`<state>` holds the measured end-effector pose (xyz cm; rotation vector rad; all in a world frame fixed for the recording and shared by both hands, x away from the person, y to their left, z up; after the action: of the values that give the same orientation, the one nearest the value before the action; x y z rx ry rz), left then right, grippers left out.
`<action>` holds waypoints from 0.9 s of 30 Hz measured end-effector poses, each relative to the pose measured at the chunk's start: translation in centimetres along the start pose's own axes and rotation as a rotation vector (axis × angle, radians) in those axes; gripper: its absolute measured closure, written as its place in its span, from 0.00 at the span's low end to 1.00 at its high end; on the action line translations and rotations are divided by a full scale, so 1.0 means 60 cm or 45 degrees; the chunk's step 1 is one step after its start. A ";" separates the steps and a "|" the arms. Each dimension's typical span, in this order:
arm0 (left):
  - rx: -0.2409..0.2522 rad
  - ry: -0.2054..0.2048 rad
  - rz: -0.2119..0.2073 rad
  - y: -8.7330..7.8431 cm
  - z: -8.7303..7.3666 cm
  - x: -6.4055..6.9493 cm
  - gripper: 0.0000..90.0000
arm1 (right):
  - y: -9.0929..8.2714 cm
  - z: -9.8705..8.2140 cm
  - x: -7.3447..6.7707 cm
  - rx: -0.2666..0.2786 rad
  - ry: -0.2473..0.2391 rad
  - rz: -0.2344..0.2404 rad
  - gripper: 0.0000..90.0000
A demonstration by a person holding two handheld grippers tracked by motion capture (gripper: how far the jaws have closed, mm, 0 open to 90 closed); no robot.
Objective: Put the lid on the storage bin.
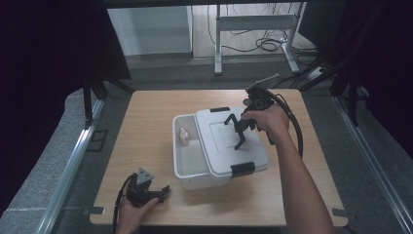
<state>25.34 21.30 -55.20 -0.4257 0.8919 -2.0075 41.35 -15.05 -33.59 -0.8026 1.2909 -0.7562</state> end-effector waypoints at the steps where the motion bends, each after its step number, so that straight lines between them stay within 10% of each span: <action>1: 0.000 0.000 0.000 0.000 0.000 0.000 0.14 | -0.001 0.000 -0.002 0.002 -0.002 -0.002 0.95; 27: 0.000 0.004 0.000 0.000 0.000 0.000 0.14 | -0.009 0.009 -0.065 0.048 0.023 -0.004 0.95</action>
<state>25.36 21.32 -55.20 -0.4231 0.8935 -2.0088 41.38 -11.96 -31.07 -0.7691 1.2879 -0.7900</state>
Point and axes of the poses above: each handheld gripper's, and its own axes: y roughly forward along the jaws, z roughly out of its top, x roughly to its right, the point moved 1 cm from there along y, roughly forward along the jaws, and after that the axes turned 6 degrees about y, right-handed, at the moved point
